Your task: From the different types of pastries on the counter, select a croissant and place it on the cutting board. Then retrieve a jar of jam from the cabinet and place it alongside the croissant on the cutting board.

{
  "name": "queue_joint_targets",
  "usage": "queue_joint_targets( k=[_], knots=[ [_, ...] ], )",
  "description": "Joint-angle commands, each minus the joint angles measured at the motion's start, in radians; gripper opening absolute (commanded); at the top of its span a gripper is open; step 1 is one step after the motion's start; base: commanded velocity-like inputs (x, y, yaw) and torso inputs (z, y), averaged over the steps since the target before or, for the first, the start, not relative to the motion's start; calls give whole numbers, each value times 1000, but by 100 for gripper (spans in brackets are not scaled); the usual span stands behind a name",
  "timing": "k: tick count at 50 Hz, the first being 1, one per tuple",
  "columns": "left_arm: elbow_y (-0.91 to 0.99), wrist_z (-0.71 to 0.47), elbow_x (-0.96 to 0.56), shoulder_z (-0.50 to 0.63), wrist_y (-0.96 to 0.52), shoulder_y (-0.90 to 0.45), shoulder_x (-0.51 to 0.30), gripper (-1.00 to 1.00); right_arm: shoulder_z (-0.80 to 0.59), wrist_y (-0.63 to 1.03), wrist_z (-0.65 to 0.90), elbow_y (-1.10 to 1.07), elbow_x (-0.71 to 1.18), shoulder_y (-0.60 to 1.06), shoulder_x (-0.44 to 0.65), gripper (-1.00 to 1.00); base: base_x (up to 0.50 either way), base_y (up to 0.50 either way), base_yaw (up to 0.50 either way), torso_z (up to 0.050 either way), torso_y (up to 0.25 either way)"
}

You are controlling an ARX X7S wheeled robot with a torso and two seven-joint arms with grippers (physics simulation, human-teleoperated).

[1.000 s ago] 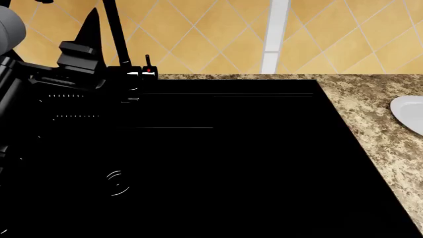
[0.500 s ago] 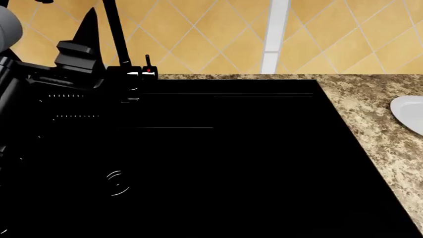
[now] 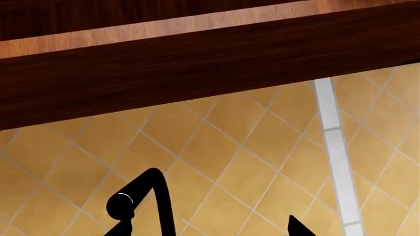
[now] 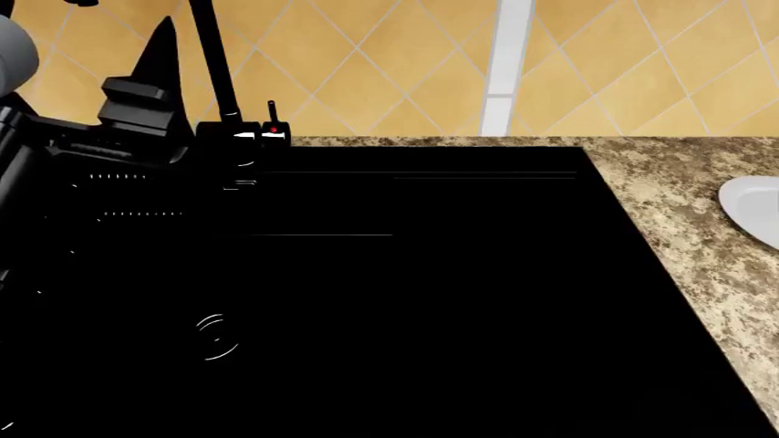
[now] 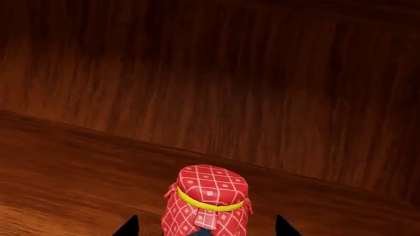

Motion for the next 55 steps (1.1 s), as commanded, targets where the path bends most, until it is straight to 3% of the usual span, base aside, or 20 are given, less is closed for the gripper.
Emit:
queue_joint_targets(
  k=[1, 14, 24, 31, 38, 39, 43, 44, 52, 53, 55],
  knots=[
    [-1, 7, 8, 0, 7, 8, -4, 100, -133, -76, -12, 106, 141, -1, -10, 100, 0, 0, 0, 0, 0],
    [-2, 3, 5, 8, 8, 2, -6, 100, -222, -135, 3, 202, 227, -2, -10, 100, 6, 1, 3, 0, 0],
    [-1, 9, 9, 6, 14, 10, -11, 100, 33, -105, 44, 203, -19, -34, -10, 100, 0, 0, 0, 0, 0],
    [-2, 12, 15, 8, 18, 13, -11, 100, 57, -105, 24, 203, 23, -49, -11, 100, 0, 0, 0, 0, 0],
    [-2, 16, 17, 2, 23, 22, -18, 100, 241, -72, -7, 203, -43, -86, -10, 100, 0, 0, 0, 0, 0],
    [-2, 18, 19, 2, 25, 24, -18, 100, 262, -64, -12, 203, -55, -90, -10, -100, 0, 0, 0, 0, 0],
    [-4, 23, 27, 2, 27, 27, -18, 100, 308, -39, -25, 203, -75, -99, -11, -100, 0, 0, 0, 0, 0],
    [-4, 22, 26, 3, 27, 26, -18, 100, 308, -33, -29, 203, -72, -101, -11, 100, 0, 0, 0, 0, 0],
    [-8, 23, 27, 8, 29, 21, -18, 100, 270, -7, -37, 203, -55, -118, -11, 100, 0, 0, 0, 0, 0],
    [-8, 24, 27, 7, 29, 22, -18, 100, 275, -5, -36, 203, -62, -123, -11, -100, 0, 0, 0, 0, 0],
    [-7, 24, 27, 6, 31, 24, -20, 100, 288, 0, -35, 203, -83, -129, -11, -100, 0, 0, 0, 0, 0]
  ],
)
